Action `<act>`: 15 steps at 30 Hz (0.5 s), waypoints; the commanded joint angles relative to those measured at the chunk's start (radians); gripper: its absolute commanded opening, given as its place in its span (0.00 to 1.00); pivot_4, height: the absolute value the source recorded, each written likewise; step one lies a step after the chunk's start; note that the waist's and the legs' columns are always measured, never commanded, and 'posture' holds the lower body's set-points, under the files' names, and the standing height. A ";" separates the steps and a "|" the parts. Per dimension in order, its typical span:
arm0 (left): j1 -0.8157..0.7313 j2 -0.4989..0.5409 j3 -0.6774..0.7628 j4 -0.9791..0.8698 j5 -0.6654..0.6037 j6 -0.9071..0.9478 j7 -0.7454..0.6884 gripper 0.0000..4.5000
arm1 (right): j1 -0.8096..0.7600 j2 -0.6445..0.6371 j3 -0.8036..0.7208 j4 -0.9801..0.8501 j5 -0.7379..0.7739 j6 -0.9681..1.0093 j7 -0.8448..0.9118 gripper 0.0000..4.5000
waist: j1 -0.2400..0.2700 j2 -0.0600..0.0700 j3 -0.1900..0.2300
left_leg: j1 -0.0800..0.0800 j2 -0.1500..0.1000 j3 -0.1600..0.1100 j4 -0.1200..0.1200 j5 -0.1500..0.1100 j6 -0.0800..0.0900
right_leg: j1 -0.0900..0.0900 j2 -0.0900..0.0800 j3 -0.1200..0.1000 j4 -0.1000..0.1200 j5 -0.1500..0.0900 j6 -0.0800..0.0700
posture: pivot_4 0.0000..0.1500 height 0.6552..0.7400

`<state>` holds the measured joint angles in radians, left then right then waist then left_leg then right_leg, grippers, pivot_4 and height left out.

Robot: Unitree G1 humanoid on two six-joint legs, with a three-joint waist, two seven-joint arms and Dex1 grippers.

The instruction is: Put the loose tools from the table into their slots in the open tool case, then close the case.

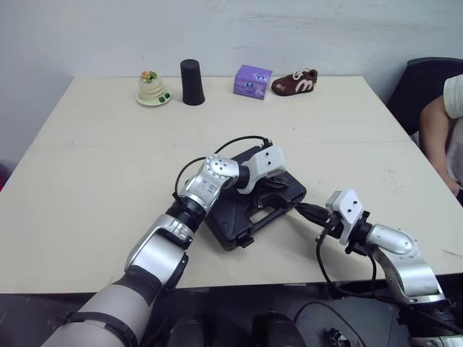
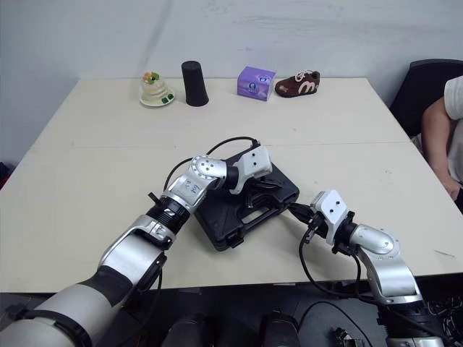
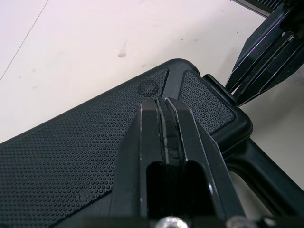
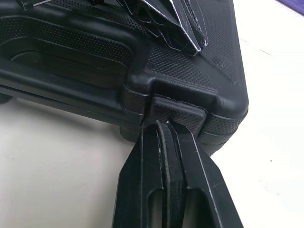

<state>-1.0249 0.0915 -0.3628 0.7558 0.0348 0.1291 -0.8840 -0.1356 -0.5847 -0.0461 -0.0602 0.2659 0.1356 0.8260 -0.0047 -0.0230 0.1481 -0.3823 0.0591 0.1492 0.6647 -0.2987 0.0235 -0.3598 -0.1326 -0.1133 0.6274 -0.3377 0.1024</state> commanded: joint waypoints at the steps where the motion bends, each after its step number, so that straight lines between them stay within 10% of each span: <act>1: 0.130 0.021 -0.114 0.084 0.113 0.094 -0.029 0.01 | -0.056 -0.006 0.005 -0.068 0.006 0.022 -0.005 0.00 | -0.001 0.002 -0.002 | 0.000 0.000 0.000 0.000 -0.001 0.001 | 0.000 0.000 0.000 0.000 0.000 0.000 | 1.00 1.00; 15: 0.179 0.040 -0.121 0.000 0.118 0.137 -0.025 0.01 | -0.112 -0.006 0.016 -0.034 0.005 0.065 0.044 0.00 | -0.026 0.003 -0.004 | 0.010 0.003 0.001 -0.006 -0.004 -0.002 | 0.005 0.003 0.001 -0.001 -0.002 -0.004 | 1.00 1.00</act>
<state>-0.9617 0.1161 -0.3702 0.6403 0.0502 0.1723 -0.8812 -0.2183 -0.5889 -0.0232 -0.0544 0.2523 0.2075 0.8707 -0.0306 -0.0199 0.1446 -0.3721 0.0625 0.1501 0.6578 -0.3026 0.0211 -0.3550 -0.1298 -0.1122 0.6264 -0.3402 0.0982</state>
